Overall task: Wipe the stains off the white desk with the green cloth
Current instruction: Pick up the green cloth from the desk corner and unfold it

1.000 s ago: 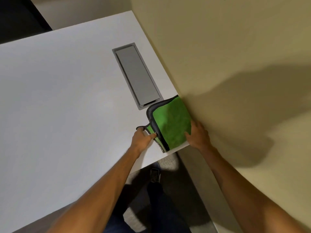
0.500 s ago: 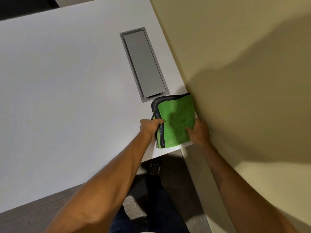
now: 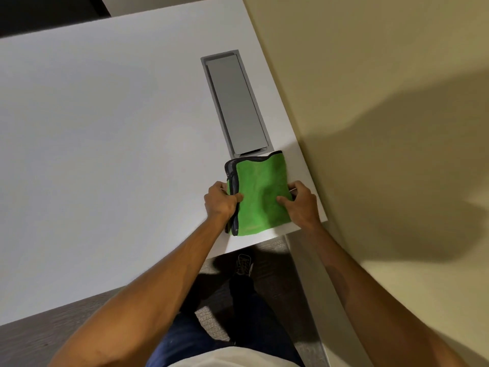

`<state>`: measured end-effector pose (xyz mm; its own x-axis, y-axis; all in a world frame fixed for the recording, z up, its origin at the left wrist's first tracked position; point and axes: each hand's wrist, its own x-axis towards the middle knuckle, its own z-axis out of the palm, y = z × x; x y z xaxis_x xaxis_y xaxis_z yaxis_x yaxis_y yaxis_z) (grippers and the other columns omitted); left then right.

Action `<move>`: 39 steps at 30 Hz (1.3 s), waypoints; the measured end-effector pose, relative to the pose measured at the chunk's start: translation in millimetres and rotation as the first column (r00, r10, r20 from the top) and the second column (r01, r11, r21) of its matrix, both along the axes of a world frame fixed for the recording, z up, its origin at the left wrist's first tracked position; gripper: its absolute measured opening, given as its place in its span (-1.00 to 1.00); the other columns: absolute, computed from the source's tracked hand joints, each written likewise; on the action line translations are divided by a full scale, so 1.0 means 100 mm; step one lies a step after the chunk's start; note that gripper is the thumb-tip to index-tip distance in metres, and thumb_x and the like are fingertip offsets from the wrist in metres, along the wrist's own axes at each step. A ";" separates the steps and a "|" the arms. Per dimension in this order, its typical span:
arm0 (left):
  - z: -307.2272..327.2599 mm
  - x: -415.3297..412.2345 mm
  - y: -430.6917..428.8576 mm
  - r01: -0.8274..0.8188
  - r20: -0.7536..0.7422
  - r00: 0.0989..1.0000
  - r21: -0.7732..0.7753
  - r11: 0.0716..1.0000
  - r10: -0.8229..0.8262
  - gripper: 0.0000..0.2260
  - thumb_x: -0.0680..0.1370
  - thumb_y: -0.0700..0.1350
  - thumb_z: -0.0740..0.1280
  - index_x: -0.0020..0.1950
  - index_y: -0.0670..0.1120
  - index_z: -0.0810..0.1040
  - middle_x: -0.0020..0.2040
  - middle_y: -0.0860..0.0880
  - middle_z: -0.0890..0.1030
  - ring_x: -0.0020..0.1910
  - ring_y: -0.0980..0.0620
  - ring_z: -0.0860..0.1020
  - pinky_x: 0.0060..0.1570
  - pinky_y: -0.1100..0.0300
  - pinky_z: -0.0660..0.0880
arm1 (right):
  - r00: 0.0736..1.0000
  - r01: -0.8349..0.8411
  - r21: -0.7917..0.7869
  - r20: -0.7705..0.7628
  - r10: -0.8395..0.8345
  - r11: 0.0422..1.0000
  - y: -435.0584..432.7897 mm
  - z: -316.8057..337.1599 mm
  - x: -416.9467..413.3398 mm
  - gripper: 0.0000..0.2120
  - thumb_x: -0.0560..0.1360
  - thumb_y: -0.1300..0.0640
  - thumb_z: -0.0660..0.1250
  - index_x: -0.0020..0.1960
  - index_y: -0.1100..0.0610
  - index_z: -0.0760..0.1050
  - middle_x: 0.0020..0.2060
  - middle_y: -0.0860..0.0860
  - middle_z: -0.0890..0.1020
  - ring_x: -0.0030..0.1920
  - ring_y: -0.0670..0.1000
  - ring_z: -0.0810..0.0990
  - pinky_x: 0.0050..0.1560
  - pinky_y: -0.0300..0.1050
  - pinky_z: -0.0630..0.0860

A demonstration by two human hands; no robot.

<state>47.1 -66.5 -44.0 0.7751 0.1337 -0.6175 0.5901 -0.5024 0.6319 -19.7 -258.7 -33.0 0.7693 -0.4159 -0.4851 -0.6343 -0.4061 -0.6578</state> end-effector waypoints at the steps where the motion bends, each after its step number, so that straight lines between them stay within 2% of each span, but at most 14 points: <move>1: 0.02 -0.02 0.14 -0.003 0.033 0.999 0.025 1.000 0.002 -0.70 0.38 -0.10 0.60 -0.08 -0.09 0.51 -0.23 0.01 0.57 -0.17 -0.07 0.58 -0.27 0.16 0.48 | 1.000 -0.027 0.014 0.012 0.026 1.000 0.10 0.02 0.02 -0.71 0.47 0.17 0.54 0.12 0.17 0.54 0.01 0.05 0.68 -0.03 0.05 0.65 -0.04 -0.12 0.59; 3: 0.09 -0.08 0.44 -0.026 0.104 0.994 0.060 0.998 0.020 -0.72 0.40 -0.09 0.59 -0.12 -0.10 0.51 -0.31 0.06 0.51 -0.27 0.00 0.51 -0.39 0.21 0.34 | 0.996 -0.082 0.037 0.032 0.080 0.996 0.34 0.07 0.06 -0.74 0.46 0.17 0.55 0.07 0.13 0.54 -0.06 -0.01 0.66 -0.11 -0.02 0.63 -0.17 -0.29 0.51; 6: 0.21 -0.21 0.95 -0.076 0.201 0.978 0.081 0.994 0.058 -0.74 0.41 -0.10 0.58 -0.12 -0.10 0.52 -0.30 0.10 0.51 -0.31 0.07 0.47 -0.39 0.26 0.32 | 0.982 -0.184 0.025 0.044 0.182 0.983 0.77 0.15 0.13 -0.79 0.46 0.20 0.53 -0.01 0.11 0.51 -0.14 -0.03 0.65 -0.20 -0.03 0.60 -0.28 -0.38 0.43; 10: 0.39 -0.40 1.69 -0.193 0.268 0.949 0.077 0.978 0.166 -0.76 0.42 -0.14 0.57 -0.07 -0.14 0.55 -0.19 -0.03 0.60 -0.22 -0.05 0.54 -0.26 0.18 0.37 | 0.942 -0.329 -0.040 0.053 0.330 0.944 1.49 0.29 0.21 -0.80 0.42 0.25 0.47 -0.02 0.22 0.50 -0.17 0.13 0.67 -0.15 0.19 0.62 -0.13 0.07 0.60; 14: 0.57 -0.61 2.48 -0.251 0.327 0.921 0.086 0.964 0.210 -0.74 0.44 -0.13 0.54 -0.05 -0.11 0.49 -0.23 0.02 0.54 -0.23 -0.02 0.49 -0.35 0.30 0.33 | 0.886 -0.457 0.009 0.093 0.454 0.890 2.32 0.44 0.24 -0.46 0.42 0.30 0.44 0.32 0.12 0.29 -0.13 0.17 0.65 -0.15 0.21 0.64 -0.07 0.19 0.64; 16: 0.65 -0.75 2.87 -0.266 0.346 0.912 0.086 0.960 0.221 -0.72 0.45 -0.14 0.53 -0.01 -0.12 0.44 -0.20 -0.01 0.53 -0.22 -0.03 0.48 -0.33 0.24 0.35 | 0.838 -0.538 0.024 0.119 0.532 0.843 2.72 0.49 0.23 -0.18 0.39 0.35 0.41 0.54 0.04 0.14 -0.14 0.16 0.65 -0.16 0.23 0.64 -0.08 0.13 0.64; 18: 0.73 -0.89 3.26 -0.273 0.362 0.905 0.095 0.957 0.223 -0.67 0.46 -0.16 0.51 0.06 -0.10 0.39 -0.16 -0.02 0.53 -0.20 -0.02 0.49 -0.30 0.15 0.34 | 0.773 -0.629 0.041 0.137 0.619 0.776 3.11 0.53 0.20 -0.07 0.36 0.37 0.38 0.62 -0.03 0.10 -0.06 0.15 0.66 -0.11 0.22 0.64 -0.03 0.09 0.62; 21: 0.85 -1.11 3.82 -0.297 0.379 0.894 0.100 0.949 0.240 -0.56 0.46 -0.20 0.47 0.22 -0.04 0.32 -0.23 0.09 0.48 -0.26 0.09 0.49 -0.32 0.14 0.33 | 0.619 -0.776 -0.060 0.118 0.776 0.628 3.68 0.54 0.13 -0.23 0.38 0.37 0.39 0.55 0.02 0.35 0.16 0.17 0.61 0.04 0.15 0.58 0.17 0.07 0.56; 23: 0.92 -1.26 4.16 -0.325 0.414 0.871 0.079 0.942 0.265 -0.52 0.46 -0.24 0.42 0.29 0.01 0.32 -0.22 0.14 0.49 -0.25 0.14 0.50 -0.32 0.21 0.35 | 0.562 -0.817 -0.094 0.091 0.822 0.569 4.05 0.54 0.08 -0.37 0.43 0.32 0.41 0.47 0.03 0.45 0.17 0.13 0.58 0.07 0.10 0.54 0.16 -0.09 0.49; 25: 0.97 -1.42 4.47 -0.343 0.489 0.833 0.094 0.935 0.257 -0.49 0.46 -0.30 0.40 0.36 -0.01 0.38 -0.10 0.06 0.57 -0.17 0.06 0.54 -0.25 0.32 0.39 | 0.520 -0.840 -0.125 0.096 0.849 0.528 4.40 0.54 0.04 -0.42 0.45 0.26 0.43 0.46 0.03 0.47 0.16 0.12 0.57 0.11 0.11 0.55 0.08 -0.18 0.38; 28: 1.00 -1.62 4.85 -0.352 0.587 0.791 0.205 0.913 0.173 -0.50 0.46 -0.43 0.37 0.39 -0.21 0.48 0.07 -0.20 0.58 -0.03 -0.13 0.56 -0.04 0.20 0.46 | 0.447 -0.862 -0.202 0.126 0.886 0.464 4.85 0.56 -0.01 -0.42 0.47 0.21 0.48 0.47 0.03 0.47 0.15 0.11 0.57 0.11 0.12 0.57 0.09 -0.18 0.38; 34: 1.00 -1.74 5.38 -0.378 0.564 0.805 0.246 0.893 0.185 -0.46 0.53 -0.42 0.26 0.48 -0.07 0.45 0.17 -0.22 0.52 -0.01 -0.20 0.57 0.06 -0.03 0.55 | 0.335 -0.895 -0.262 0.138 0.932 0.360 5.48 0.56 -0.06 -0.45 0.51 0.17 0.46 0.48 0.04 0.45 0.15 0.11 0.57 0.14 0.14 0.58 0.15 -0.04 0.49; 37: 0.94 -1.76 5.53 -0.351 0.602 0.795 0.366 0.862 0.068 -0.48 0.52 -0.47 0.28 0.44 -0.11 0.53 0.21 -0.29 0.55 -0.01 -0.20 0.64 0.05 -0.06 0.64 | 0.290 -0.905 -0.285 0.125 0.949 0.315 5.70 0.54 -0.02 -0.45 0.51 0.17 0.45 0.48 0.05 0.44 0.15 0.11 0.56 0.16 0.16 0.57 0.16 0.02 0.52; 39: 0.91 -1.75 5.64 -0.307 0.509 0.857 0.374 0.875 0.083 -0.49 0.55 -0.44 0.25 0.44 -0.07 0.52 0.32 -0.26 0.48 0.11 -0.19 0.62 0.18 0.01 0.61 | 0.271 -0.911 -0.289 0.123 0.955 0.295 5.81 0.51 0.01 -0.45 0.51 0.17 0.45 0.48 0.04 0.44 0.16 0.10 0.55 0.16 0.15 0.57 0.15 0.03 0.52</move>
